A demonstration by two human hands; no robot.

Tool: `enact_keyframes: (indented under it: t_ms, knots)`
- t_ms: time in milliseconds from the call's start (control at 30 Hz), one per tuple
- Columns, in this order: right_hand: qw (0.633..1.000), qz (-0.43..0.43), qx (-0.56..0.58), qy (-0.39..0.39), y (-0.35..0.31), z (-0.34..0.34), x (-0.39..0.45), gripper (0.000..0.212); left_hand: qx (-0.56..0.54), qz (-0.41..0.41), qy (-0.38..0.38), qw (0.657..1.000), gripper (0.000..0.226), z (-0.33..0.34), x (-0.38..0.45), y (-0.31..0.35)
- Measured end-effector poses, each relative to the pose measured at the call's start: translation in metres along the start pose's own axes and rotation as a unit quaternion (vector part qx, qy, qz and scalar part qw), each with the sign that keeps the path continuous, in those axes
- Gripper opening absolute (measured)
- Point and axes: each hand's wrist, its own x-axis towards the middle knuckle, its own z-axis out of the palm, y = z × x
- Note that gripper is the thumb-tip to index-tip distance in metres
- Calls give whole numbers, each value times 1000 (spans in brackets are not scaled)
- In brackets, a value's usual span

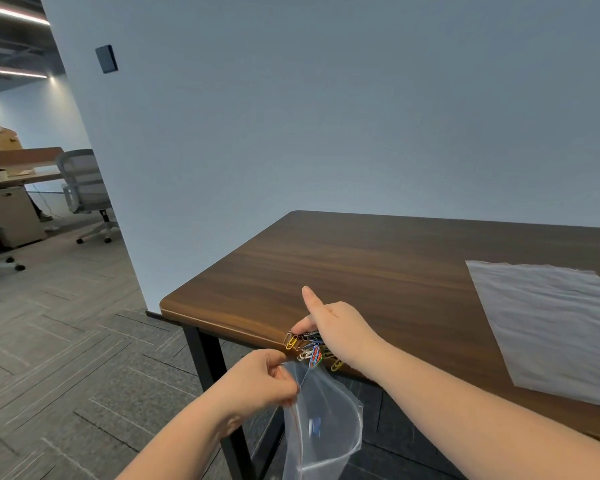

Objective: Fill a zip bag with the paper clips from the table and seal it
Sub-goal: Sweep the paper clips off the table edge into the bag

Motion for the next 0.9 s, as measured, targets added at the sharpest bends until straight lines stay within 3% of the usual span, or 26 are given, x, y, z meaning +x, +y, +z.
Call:
enact_keyframes:
  t_ms: [200,300,500,700,900]
  knots:
    - [998,15,32,45,-3,13,-21,69,19,-18,-1,1000,39,-1,0,2]
    - [996,29,60,53,-5,20,-29,65,18,-14,2,1000,49,0,0,2]
    - [994,22,94,51,-6,25,-39,58,25,-17,3,1000,38,-1,-1,3]
    - [991,-66,100,63,-14,23,-31,52,30,-12,-4,999,39,-2,-1,2]
    - [998,-33,21,-59,-17,14,13,61,32,-24,-5,999,35,-2,0,3]
